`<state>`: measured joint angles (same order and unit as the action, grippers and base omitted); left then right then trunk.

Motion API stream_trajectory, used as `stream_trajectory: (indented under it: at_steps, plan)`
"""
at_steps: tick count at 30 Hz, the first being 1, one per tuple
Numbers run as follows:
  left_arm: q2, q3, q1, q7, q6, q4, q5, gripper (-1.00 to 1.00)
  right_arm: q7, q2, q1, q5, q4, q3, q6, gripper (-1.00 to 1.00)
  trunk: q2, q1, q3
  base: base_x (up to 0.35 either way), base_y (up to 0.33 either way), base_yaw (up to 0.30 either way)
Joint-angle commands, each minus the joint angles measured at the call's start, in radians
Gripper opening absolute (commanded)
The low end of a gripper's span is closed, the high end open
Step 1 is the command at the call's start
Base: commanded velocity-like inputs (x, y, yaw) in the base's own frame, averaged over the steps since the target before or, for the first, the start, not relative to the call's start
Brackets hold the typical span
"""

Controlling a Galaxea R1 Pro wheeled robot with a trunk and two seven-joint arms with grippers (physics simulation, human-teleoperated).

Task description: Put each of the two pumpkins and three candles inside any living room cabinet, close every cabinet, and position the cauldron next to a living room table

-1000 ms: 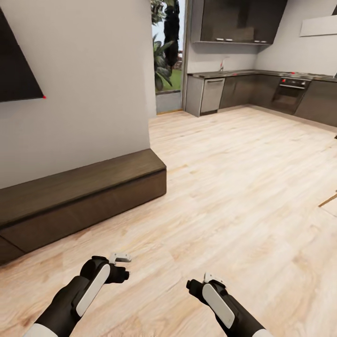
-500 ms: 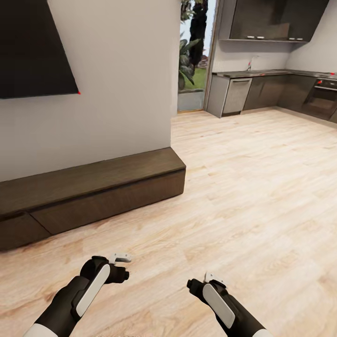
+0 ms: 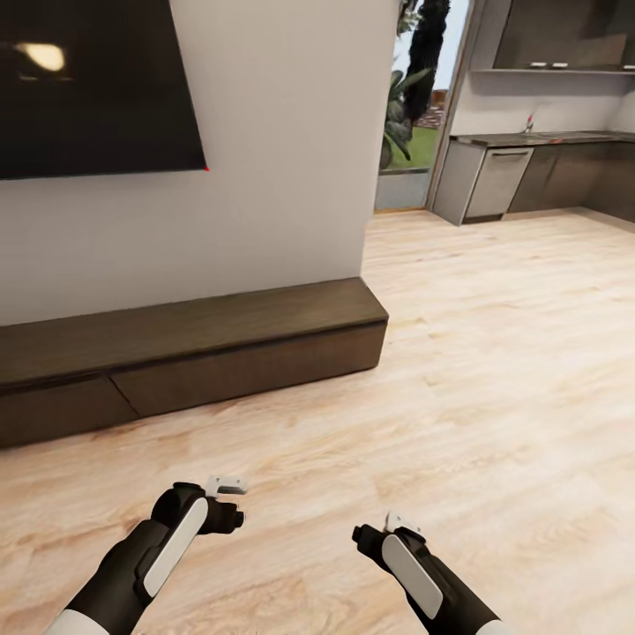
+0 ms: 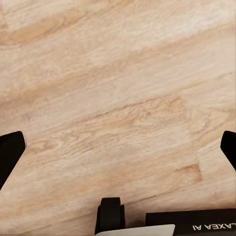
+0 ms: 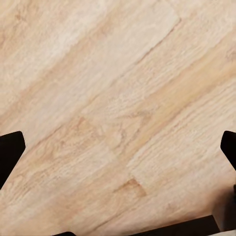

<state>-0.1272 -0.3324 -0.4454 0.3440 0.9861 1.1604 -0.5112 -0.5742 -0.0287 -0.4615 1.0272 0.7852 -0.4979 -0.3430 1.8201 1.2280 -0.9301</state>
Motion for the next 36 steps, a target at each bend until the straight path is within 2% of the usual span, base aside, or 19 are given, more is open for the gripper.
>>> stream_trajectory:
  at_steps: [1, 6, 11, 19, 27, 36]
  plan:
    - [-0.001, -0.003, -0.001, 0.010, 0.002, 0.001, -0.010, 1.00, -0.007, 0.001, 0.000, 0.005, 0.002, -0.002, -0.001, 1.00, 0.000, 0.000, -0.001, 0.024, 0.000, 0.282]
    - [-0.002, -0.003, -0.001, 0.012, 0.002, 0.001, -0.009, 1.00, -0.006, 0.004, -0.001, 0.004, 0.003, -0.002, 0.000, 1.00, 0.000, 0.000, -0.004, 0.163, -0.084, 0.241]
    - [-0.002, -0.003, -0.001, 0.012, 0.002, 0.001, -0.011, 1.00, -0.004, 0.006, -0.001, 0.001, 0.005, -0.004, 0.001, 1.00, 0.000, 0.000, -0.005, 0.198, -0.153, 0.046]
    - [-0.001, -0.003, -0.001, 0.012, 0.002, 0.001, -0.010, 1.00, -0.004, 0.006, -0.001, -0.050, 0.003, -0.004, 0.001, 1.00, 0.000, 0.000, -0.005, 0.237, -0.009, 0.003]
    - [-0.001, -0.003, -0.001, 0.012, 0.002, 0.000, -0.009, 1.00, -0.003, 0.005, 0.000, -0.055, 0.003, -0.005, 0.001, 1.00, 0.000, 0.000, -0.005, 0.250, 0.019, 0.083]
    - [-0.002, -0.002, -0.001, 0.012, 0.002, 0.000, -0.009, 1.00, -0.005, 0.005, -0.001, -0.061, 0.004, -0.037, 0.001, 1.00, 0.000, 0.000, -0.008, 0.163, -0.090, 0.122]
